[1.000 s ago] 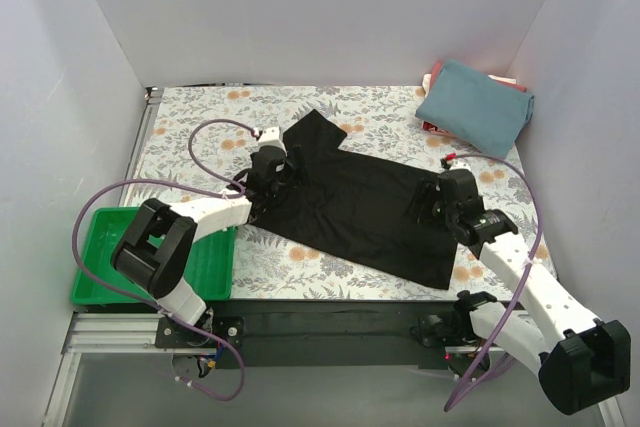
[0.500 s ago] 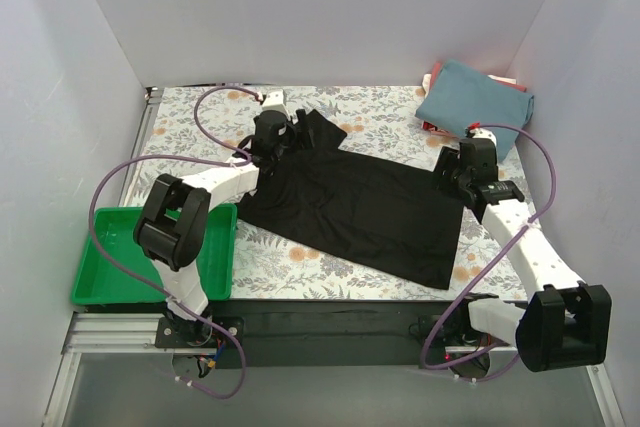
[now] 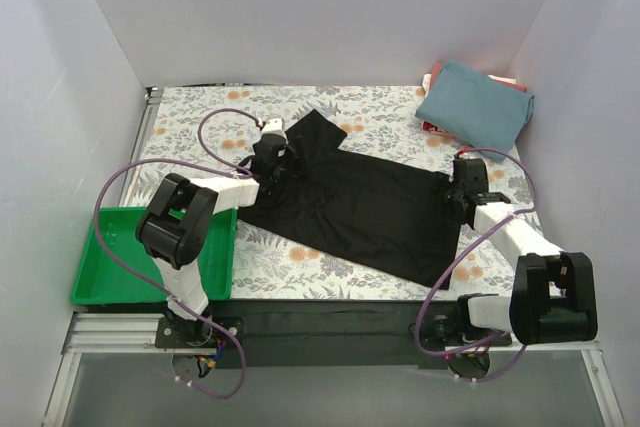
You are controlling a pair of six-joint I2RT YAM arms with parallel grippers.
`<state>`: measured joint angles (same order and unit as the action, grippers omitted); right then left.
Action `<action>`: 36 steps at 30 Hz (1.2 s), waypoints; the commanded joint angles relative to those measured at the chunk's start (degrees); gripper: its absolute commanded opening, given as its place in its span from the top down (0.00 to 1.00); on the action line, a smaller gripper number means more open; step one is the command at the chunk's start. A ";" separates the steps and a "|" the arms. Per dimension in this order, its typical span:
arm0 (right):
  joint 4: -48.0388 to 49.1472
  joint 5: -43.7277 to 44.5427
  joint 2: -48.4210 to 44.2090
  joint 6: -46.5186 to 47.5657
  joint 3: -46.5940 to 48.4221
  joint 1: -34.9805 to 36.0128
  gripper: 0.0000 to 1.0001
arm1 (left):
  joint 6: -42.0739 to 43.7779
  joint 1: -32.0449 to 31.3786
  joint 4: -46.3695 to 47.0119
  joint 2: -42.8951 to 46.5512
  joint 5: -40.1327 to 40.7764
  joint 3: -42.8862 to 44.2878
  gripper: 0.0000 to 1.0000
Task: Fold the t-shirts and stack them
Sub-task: Fold the tshirt
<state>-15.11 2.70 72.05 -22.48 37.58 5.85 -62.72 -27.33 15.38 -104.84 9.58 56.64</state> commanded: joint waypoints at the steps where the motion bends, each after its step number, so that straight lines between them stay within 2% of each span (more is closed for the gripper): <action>1: 5.27 -2.26 1.86 0.59 -0.32 -1.27 0.30 | -1.61 0.00 2.55 -1.07 -0.62 -2.41 0.20; 14: 8.17 -6.57 10.65 1.30 -1.20 -8.65 0.30 | -7.06 -0.09 3.61 -1.16 -0.62 -9.71 0.20; 23: 8.08 -7.53 9.78 1.39 -1.37 -14.37 0.29 | -9.17 -1.23 4.40 2.44 -1.32 -14.45 0.20; 36: 7.65 -4.55 6.97 1.65 -1.99 -15.95 0.29 | -10.67 -4.04 6.51 9.30 -1.85 -21.40 0.21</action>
<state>-5.82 -4.73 80.23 -22.06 36.60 -9.52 -72.93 -30.26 26.61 -96.88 8.91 37.23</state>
